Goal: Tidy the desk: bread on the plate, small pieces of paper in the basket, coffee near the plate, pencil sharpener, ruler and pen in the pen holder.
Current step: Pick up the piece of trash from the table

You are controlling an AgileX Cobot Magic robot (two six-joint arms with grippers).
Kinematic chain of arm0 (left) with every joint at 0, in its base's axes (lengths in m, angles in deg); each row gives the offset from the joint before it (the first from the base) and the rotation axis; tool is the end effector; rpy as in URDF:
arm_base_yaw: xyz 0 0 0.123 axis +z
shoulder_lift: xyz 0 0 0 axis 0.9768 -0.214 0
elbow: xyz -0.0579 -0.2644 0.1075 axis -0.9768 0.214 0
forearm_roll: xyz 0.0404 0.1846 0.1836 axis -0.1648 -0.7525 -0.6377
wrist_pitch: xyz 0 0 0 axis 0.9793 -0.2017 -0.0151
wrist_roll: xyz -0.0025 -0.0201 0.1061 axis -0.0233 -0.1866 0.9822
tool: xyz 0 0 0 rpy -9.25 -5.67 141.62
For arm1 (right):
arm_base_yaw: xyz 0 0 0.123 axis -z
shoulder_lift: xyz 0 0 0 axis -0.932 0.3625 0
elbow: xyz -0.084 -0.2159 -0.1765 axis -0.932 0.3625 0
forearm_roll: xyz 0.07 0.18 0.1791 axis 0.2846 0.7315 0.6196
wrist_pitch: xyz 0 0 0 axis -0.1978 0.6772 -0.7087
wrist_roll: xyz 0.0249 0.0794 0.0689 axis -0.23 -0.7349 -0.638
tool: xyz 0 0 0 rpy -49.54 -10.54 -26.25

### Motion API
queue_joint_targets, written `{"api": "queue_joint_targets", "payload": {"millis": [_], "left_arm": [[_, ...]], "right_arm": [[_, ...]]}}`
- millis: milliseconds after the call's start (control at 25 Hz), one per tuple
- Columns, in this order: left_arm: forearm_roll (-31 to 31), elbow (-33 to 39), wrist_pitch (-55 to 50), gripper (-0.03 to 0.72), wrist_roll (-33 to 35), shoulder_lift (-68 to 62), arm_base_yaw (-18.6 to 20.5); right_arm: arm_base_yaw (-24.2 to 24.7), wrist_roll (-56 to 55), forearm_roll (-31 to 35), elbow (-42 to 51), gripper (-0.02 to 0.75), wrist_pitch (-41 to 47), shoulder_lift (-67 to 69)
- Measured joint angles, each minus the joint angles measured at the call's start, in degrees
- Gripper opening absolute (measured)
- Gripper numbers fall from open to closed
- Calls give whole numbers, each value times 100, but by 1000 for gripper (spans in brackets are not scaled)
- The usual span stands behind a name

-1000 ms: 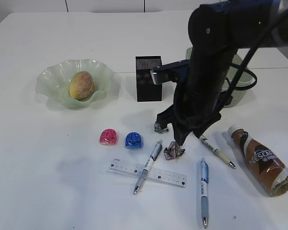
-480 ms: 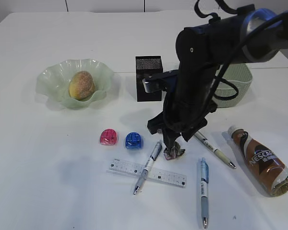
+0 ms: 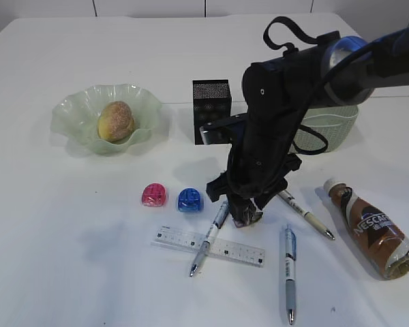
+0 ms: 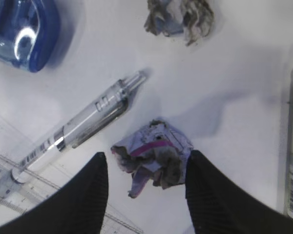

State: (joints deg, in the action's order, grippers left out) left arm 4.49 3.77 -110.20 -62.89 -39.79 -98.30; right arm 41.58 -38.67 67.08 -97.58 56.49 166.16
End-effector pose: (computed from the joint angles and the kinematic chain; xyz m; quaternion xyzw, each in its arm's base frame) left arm 0.1755 -0.0712 0.2955 0.1588 0.9345 -0.0836 0.3074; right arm 0.3828 0.2008 0.1281 -0.2063 0.9767 0.0322 0.0504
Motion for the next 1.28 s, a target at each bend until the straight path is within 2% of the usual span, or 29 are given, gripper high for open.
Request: {"api": "queue_joint_targets", "payload": {"millis": [880,1000,1040,1120,1160,1200,1280], "left_arm": [[0,0,-35,384,0,0,0],[0,0,-48,384,0,0,0],[0,0,-48,384,0,0,0],[0,0,-48,384,0,0,0],[0,0,-48,384,0,0,0],[0,0,-48,384,0,0,0],[0,0,-48,384,0,0,0]], "right_arm": [[0,12,-254,-21,405,-7,237],[0,12,-254,-21,340,-7,249],[0,12,-254,-21,340,-7,249],[0,12,-254,-21,233,-7,259],[0,12,-254,-21,233,-7,259],[0,12,-254,-21,143,-7,259],[0,12,-254,-21,65,-7,259]]}}
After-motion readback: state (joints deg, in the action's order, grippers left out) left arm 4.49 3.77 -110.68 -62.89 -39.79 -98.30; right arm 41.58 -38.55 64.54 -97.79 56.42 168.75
